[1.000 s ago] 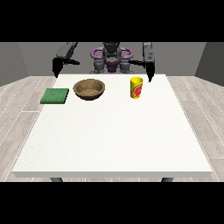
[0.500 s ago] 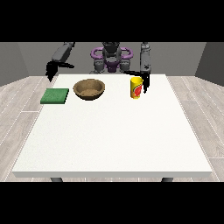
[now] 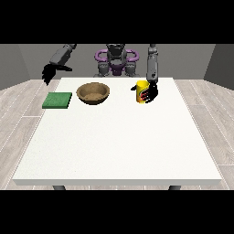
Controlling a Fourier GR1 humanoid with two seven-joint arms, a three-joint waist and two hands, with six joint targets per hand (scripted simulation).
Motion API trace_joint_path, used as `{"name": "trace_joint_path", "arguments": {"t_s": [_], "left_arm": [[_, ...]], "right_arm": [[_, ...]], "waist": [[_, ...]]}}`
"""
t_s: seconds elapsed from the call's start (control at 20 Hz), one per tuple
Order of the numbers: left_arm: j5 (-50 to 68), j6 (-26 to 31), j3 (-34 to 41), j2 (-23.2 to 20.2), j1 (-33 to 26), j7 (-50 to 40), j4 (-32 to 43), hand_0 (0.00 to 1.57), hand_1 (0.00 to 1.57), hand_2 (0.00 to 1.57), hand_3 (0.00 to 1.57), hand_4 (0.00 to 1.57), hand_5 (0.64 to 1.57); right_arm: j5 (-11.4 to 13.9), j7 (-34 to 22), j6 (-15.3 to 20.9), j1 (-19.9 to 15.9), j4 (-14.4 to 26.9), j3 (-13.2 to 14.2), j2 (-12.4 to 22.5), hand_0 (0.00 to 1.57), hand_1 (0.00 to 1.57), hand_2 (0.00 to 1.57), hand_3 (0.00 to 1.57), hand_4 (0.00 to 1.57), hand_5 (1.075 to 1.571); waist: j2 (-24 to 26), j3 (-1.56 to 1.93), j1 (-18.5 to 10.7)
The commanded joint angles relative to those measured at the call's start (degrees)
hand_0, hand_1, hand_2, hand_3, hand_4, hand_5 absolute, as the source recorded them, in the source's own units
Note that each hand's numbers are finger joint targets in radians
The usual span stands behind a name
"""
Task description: Pick the cup and pour the ball into the bowl, then pick the bowl and place it on the pad
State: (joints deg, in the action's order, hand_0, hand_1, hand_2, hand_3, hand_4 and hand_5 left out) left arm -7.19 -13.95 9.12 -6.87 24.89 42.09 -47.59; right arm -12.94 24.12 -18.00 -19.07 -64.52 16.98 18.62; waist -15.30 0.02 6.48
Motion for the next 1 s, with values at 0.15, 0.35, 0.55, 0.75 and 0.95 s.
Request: {"name": "trace_joint_path", "arguments": {"t_s": [0.15, 0.35, 0.55, 0.75, 0.95], "left_arm": [[-5.77, -14.93, 0.69, 2.39, 3.10, 3.14, 6.78, 1.33, 1.33, 1.57, 1.57, 0.86, 1.509], [-7.54, -16.29, -0.63, 1.66, 3.06, 2.03, 6.46, 1.35, 1.35, 1.57, 1.57, 0.90, 1.507], [-16.42, -19.11, -9.08, 3.29, 3.10, -11.74, 3.17, 1.35, 1.35, 1.57, 1.57, 0.99, 1.532], [-22.78, -16.54, -14.69, 2.00, 5.57, -20.79, -0.03, 1.38, 1.38, 1.57, 1.57, 1.03, 1.536], [-32.44, -17.76, -21.06, 3.04, 7.02, -31.47, -0.03, 1.38, 1.38, 1.57, 1.57, 1.14, 1.567]], "right_arm": [[-2.38, -0.62, -2.56, -2.15, -0.67, 1.49, 2.58, 0.00, 0.00, 0.00, 0.00, 0.00, 1.557], [-3.97, -0.70, -6.65, -1.18, 4.25, 4.44, 7.54, 0.00, 0.00, 0.00, 0.00, 0.00, 1.555], [-1.28, -2.26, -4.34, 0.57, 11.10, 4.02, 7.34, 0.00, 0.00, 0.00, 0.00, 0.00, 1.556], [-0.18, 1.16, -3.08, 2.47, 16.91, 5.40, 7.15, 0.00, 0.00, 0.00, 0.00, 0.00, 1.560], [-0.14, 0.95, -3.40, 4.51, 20.67, 6.64, 8.85, 0.00, 0.00, 0.00, 0.00, 0.00, 1.560]], "waist": [[-3.28, -0.06, 4.15], [-0.05, -0.01, 2.23], [10.76, 0.09, -1.62], [14.93, 0.10, -6.68], [19.51, 0.14, -9.29]]}}
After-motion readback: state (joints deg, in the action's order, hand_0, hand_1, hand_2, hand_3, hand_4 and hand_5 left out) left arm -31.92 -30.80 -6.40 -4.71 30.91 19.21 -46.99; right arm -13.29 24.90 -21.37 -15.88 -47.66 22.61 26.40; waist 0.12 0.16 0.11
